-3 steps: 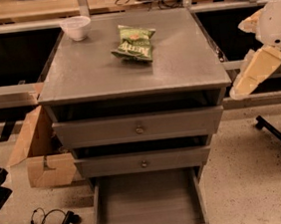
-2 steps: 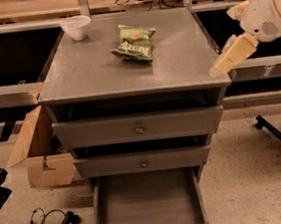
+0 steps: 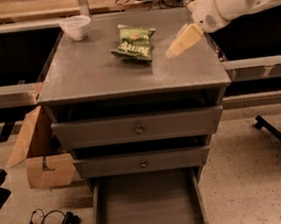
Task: Place green jalapeno chip bag into bottom drawer
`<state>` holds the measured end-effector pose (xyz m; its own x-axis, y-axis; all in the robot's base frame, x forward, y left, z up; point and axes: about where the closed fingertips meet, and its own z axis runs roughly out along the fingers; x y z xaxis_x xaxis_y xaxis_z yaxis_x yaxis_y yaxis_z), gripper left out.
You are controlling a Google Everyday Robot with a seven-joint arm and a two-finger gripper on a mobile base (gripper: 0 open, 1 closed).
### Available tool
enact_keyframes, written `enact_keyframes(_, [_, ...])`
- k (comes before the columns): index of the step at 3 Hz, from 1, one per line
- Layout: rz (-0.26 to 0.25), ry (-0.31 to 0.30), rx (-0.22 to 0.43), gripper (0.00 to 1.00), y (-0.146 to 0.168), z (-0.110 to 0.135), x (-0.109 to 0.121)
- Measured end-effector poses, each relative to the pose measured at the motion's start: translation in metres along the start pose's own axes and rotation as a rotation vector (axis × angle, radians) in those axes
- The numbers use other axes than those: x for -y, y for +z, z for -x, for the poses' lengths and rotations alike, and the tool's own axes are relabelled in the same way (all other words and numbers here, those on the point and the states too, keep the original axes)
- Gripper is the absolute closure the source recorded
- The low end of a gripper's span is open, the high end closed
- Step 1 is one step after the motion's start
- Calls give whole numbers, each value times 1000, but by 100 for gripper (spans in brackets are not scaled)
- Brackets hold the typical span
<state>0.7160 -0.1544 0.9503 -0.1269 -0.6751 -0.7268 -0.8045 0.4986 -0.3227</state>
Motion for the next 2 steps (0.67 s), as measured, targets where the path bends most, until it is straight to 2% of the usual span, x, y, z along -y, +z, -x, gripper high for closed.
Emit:
enact_keyframes(1, [10,-6,4,0,7,6,-3])
enact_keyframes(2, [21,-13,51,0,32,10,0])
